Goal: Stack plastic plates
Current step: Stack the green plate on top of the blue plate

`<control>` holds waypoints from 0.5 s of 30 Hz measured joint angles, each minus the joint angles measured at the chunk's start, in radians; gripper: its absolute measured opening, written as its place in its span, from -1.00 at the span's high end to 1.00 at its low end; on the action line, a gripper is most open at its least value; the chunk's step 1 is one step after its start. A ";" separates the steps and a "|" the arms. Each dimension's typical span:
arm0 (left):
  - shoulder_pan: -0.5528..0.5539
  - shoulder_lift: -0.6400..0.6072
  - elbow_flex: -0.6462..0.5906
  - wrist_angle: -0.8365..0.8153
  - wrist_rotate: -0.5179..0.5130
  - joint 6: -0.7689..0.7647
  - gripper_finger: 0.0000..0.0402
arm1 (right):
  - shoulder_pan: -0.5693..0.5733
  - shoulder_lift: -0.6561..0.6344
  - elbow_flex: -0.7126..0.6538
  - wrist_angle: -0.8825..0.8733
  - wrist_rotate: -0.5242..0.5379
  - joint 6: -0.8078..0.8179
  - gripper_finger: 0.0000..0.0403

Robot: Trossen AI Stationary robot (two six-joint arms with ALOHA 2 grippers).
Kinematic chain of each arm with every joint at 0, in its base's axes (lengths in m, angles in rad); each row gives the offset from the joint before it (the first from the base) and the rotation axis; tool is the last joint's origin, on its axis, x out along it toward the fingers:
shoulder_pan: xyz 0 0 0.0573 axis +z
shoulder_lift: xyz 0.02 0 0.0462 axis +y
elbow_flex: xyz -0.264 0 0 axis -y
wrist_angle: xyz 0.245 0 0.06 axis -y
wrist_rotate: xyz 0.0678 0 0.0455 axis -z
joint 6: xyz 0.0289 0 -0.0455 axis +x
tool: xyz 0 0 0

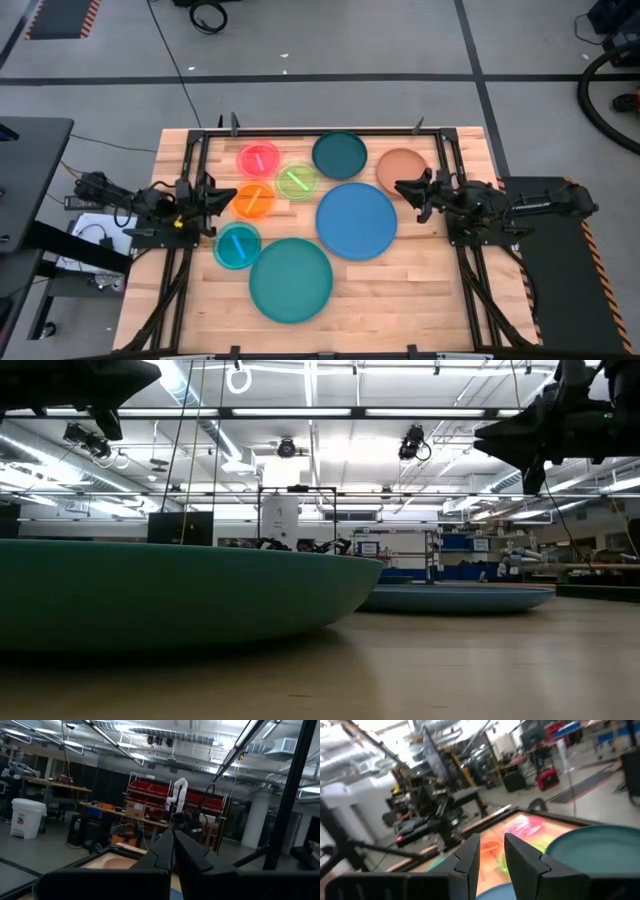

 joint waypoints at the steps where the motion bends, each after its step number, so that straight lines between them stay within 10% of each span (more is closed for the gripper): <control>1: 0.000 0.023 0.017 -0.002 0.000 0.013 0.88 | 0.008 0.030 0.015 -0.001 -0.009 0.000 0.50; 15: -0.002 0.287 0.229 -0.198 0.077 0.003 0.88 | 0.201 0.606 0.357 -0.015 -0.013 -0.064 0.50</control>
